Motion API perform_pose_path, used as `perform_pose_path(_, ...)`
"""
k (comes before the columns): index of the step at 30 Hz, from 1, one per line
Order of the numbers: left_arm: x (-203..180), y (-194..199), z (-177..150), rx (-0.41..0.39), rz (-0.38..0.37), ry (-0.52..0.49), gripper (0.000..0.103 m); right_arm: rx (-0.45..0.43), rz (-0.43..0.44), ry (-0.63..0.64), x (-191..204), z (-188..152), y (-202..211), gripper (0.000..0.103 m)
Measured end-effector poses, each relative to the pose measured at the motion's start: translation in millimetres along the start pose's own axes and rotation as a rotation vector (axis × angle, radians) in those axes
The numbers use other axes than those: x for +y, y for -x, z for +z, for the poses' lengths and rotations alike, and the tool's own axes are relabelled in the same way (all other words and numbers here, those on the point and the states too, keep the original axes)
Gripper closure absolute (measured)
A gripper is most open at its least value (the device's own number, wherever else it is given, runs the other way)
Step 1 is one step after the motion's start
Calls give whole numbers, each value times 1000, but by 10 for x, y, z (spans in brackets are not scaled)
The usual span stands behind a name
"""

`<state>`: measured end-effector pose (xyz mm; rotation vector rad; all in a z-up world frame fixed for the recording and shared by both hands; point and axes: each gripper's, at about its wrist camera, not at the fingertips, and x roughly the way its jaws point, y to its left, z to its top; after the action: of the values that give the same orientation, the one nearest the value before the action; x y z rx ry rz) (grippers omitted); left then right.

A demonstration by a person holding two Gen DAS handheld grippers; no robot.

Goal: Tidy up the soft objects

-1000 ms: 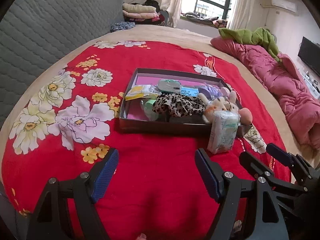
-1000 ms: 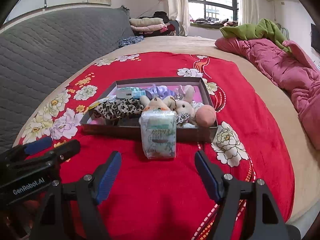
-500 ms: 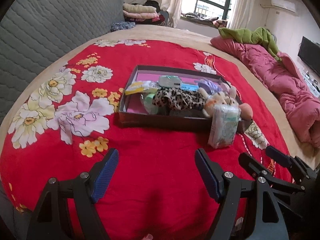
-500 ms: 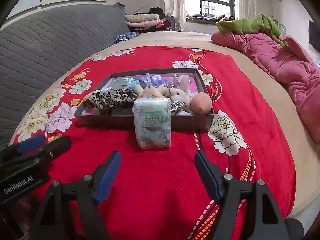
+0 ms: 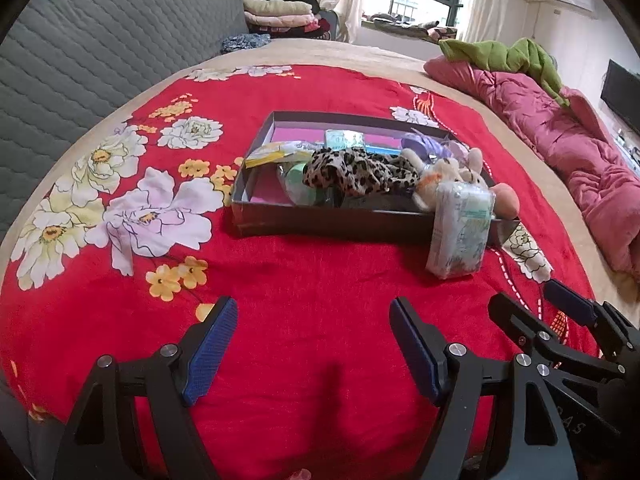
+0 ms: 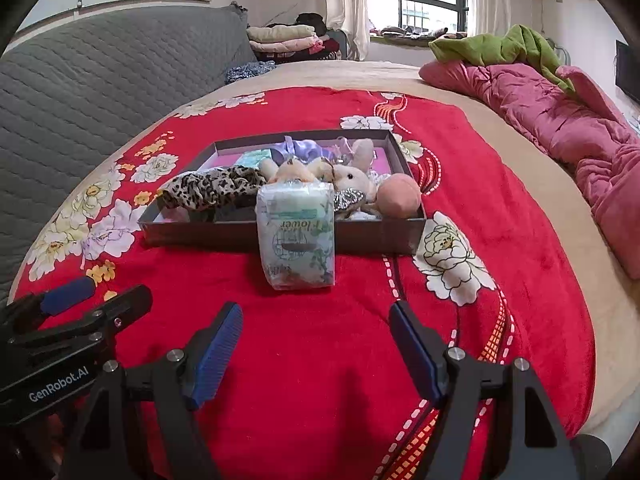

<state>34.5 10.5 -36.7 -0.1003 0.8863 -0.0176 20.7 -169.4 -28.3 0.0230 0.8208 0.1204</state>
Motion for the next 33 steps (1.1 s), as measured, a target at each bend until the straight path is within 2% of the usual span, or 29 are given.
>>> perform_pose_path(19,-15,-124,-42,42,12,-6,24,6,-11,6,-13,-21,-59,28)
perform_pose_path(33,-21,-113,-36,27,27,-18,24,3,-14,14,4,-22,-57,28)
